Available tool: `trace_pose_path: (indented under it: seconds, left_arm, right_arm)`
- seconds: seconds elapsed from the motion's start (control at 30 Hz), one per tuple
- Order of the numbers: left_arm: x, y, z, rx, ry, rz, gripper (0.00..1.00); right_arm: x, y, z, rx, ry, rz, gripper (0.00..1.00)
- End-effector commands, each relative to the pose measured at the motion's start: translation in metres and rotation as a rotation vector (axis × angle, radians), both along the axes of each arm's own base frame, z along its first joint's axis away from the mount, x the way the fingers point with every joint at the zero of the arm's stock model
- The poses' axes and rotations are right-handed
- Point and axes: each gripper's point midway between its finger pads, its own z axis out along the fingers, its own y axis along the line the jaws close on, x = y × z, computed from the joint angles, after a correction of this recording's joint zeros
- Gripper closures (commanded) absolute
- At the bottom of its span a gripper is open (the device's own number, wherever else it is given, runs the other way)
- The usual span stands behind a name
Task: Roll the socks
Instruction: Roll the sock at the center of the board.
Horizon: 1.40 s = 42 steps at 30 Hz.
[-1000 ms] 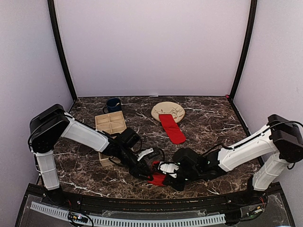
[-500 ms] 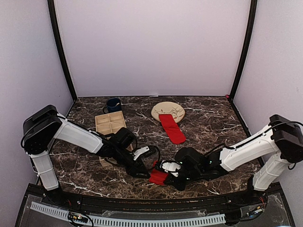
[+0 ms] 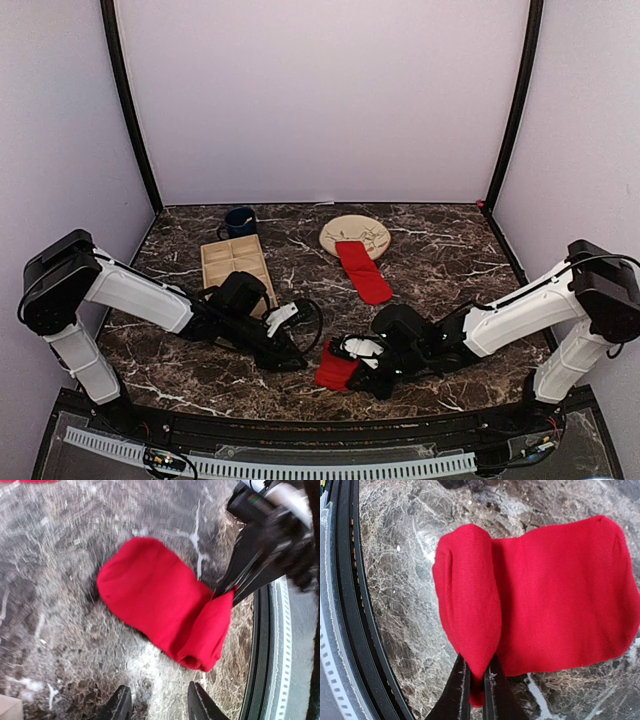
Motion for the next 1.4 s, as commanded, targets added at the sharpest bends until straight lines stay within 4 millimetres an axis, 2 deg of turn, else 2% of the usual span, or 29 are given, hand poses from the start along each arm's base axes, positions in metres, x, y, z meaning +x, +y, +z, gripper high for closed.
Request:
trace_pose_path:
  seconds: [0.0,0.17,0.4,0.7,1.1,1.37]
  left_arm:
    - [0.008,-0.007,0.029,-0.102,-0.105,0.027,0.59]
    - [0.001,-0.015,0.037,-0.106,-0.203,0.003,0.58]
    - [-0.019,-0.021,0.024,-0.054,-0.276,-0.037,0.58]
    - [-0.029,-0.029,0.025,-0.042,-0.389,-0.074,0.56]
    - [-0.041,-0.041,0.021,-0.002,-0.468,-0.186,0.55]
    - [-0.055,-0.047,0.009,0.040,-0.469,-0.264,0.56]
  right_arm:
    - [-0.003,0.005,-0.004,0.011,0.086,0.012,1.00]
    - [-0.006,0.004,-0.008,0.010,0.159,0.020,1.00]
    - [-0.006,0.001,-0.008,0.035,0.263,0.010,1.00]
    - [-0.012,0.001,-0.008,0.038,0.359,0.030,1.00]
    - [-0.014,-0.001,-0.010,0.032,0.402,0.031,1.00]
    - [-0.013,-0.002,-0.009,0.037,0.408,0.029,1.00]
